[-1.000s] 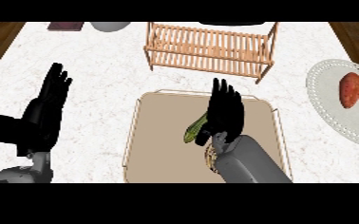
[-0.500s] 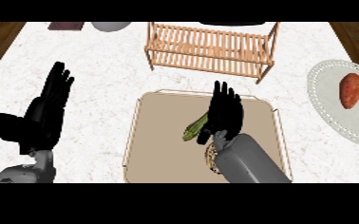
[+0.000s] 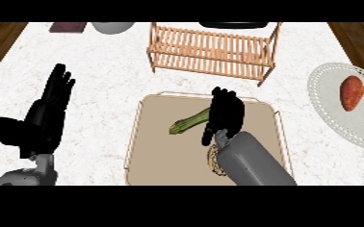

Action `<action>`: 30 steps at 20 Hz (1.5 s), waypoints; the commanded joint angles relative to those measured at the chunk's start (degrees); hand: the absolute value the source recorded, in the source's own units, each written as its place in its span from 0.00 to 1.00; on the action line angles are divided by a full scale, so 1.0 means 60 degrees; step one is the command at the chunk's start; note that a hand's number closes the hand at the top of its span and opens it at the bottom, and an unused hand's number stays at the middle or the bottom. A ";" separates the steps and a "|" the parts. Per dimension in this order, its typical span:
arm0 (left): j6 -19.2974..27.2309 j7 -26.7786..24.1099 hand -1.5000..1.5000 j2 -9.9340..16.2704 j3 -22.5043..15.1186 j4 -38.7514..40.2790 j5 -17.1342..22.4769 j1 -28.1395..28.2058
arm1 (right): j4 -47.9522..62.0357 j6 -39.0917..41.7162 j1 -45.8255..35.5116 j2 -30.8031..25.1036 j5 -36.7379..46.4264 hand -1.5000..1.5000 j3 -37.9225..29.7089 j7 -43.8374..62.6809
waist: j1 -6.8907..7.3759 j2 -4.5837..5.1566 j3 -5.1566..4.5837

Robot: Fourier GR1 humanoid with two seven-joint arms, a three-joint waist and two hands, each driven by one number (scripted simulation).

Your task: Pick the squash from the tray and place it in the tiered shelf

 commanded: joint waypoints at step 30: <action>-0.0002 0.0191 0.50 -0.0327 0.0207 0.0366 -0.0277 -0.0337 | -0.3584 -0.1186 -0.4238 0.0259 0.0556 1.00 0.0485 0.3969 | -0.0151 -0.0023 0.0070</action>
